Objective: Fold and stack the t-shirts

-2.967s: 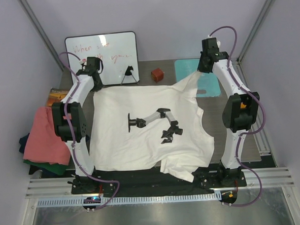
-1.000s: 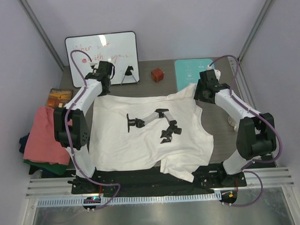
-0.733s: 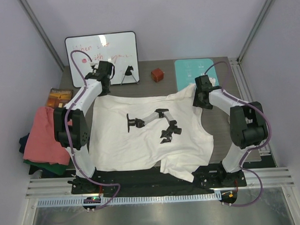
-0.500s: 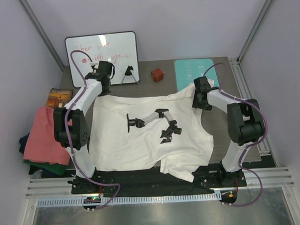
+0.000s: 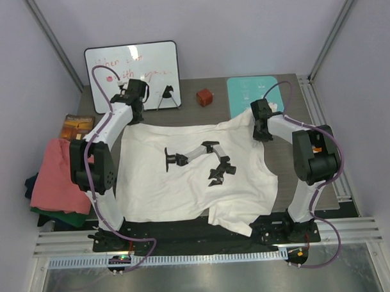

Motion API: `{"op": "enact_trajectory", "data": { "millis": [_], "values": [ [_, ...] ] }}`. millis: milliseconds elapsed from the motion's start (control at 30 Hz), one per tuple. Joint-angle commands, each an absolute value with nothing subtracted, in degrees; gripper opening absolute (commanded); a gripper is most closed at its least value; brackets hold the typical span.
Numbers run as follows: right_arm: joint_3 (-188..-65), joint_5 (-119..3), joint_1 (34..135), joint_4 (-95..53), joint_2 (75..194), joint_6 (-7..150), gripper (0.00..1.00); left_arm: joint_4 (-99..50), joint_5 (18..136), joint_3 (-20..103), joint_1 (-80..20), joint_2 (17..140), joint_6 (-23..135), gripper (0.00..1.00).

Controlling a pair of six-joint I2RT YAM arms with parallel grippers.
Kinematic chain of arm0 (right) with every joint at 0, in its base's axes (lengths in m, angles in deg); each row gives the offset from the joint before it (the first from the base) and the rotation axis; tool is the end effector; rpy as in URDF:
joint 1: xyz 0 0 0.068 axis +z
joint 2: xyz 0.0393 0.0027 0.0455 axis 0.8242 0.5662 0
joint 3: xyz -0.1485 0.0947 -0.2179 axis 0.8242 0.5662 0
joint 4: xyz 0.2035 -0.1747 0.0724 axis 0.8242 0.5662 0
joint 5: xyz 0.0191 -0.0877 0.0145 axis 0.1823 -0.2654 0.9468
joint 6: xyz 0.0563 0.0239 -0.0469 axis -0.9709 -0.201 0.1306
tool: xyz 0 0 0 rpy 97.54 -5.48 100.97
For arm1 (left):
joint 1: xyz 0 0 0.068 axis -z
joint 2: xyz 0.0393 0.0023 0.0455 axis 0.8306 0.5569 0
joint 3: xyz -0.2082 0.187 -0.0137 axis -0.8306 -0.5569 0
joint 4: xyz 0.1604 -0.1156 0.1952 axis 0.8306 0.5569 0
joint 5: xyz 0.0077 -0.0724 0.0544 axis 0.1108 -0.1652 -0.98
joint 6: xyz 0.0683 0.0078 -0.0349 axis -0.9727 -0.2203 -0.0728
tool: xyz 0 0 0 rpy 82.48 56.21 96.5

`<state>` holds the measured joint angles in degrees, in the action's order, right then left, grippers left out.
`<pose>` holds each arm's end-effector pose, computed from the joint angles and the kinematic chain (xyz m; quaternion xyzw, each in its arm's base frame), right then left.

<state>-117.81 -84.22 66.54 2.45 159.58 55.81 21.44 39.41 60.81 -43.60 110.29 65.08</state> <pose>0.3959 0.0564 0.1341 0.1322 0.9518 -0.0805 0.2649 0.4333 -0.0637 0.2456 -0.1333 0.9265 0.1590 0.3139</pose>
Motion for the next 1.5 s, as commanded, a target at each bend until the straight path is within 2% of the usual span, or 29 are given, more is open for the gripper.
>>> {"op": "enact_trajectory", "data": {
  "millis": [0, 300, 567, 767, 1000, 1367, 1467],
  "values": [
    [-118.3, -91.5, 66.1, 5.8, 157.0, 55.4, 0.07, 21.5, 39.9, 62.6, -44.0, 109.8, 65.9, 0.00],
    [-118.4, -95.9, 64.8, 9.0, 155.8, 55.1, 0.09, 22.4, 39.9, 63.6, -44.0, 110.9, 65.9, 0.00],
    [-117.8, -94.5, 63.4, 9.3, 155.5, 54.6, 0.13, 22.4, 40.2, 63.6, -44.0, 111.1, 65.7, 0.00],
    [-118.4, -93.4, 62.9, 9.8, 156.1, 54.0, 0.36, 22.6, 40.2, 63.6, -44.0, 111.4, 65.4, 0.00],
    [-120.0, -91.7, 62.0, 7.6, 153.4, 55.3, 0.46, 23.0, 41.5, 64.1, -44.0, 111.8, 65.4, 0.00],
    [-142.4, -85.1, 61.8, 9.1, 164.1, 55.2, 0.48, 23.2, 42.6, 64.3, -44.0, 112.2, 65.6, 0.00],
    [-150.3, -83.0, 61.8, 13.5, 169.8, 54.2, 0.50, 23.1, 41.7, 64.3, -44.0, 112.3, 65.7, 0.00]
  ]
}}
